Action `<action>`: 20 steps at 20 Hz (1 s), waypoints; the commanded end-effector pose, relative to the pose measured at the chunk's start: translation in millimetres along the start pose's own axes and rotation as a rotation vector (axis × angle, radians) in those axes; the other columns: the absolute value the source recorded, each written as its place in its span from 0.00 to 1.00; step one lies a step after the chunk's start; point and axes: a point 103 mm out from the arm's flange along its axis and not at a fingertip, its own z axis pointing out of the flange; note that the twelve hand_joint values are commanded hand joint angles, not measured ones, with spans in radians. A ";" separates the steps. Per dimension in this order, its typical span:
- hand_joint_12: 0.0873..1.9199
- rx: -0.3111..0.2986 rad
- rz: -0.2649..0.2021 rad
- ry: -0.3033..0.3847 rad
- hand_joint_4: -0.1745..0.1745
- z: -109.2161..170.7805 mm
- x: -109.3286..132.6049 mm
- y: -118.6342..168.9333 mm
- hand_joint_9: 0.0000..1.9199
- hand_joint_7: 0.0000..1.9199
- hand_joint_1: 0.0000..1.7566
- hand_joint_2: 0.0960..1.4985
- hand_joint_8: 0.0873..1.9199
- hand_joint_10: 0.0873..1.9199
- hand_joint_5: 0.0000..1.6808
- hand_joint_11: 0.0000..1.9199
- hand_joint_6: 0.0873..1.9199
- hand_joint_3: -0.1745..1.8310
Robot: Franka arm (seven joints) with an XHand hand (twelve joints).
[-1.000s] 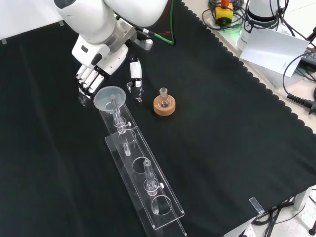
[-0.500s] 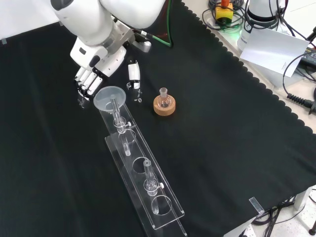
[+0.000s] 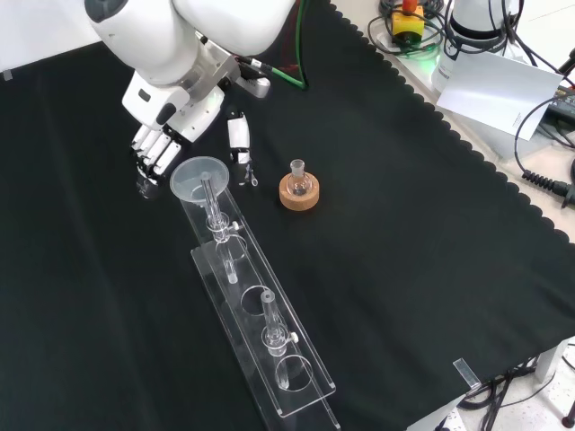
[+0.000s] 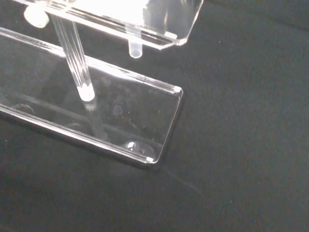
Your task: Pick up the funnel from the transparent funnel stand.
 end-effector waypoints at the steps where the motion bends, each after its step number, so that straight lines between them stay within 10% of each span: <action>1: 0.76 0.021 -0.004 -0.006 0.34 8.5 1.3 3.7 0.04 0.00 0.29 0.51 0.23 0.42 0.04 0.06 0.00 0.14; 20: 0.74 0.013 0.008 -0.070 0.33 11.3 5.4 12.3 0.20 0.01 0.32 0.52 0.31 0.37 0.07 0.10 0.00 0.15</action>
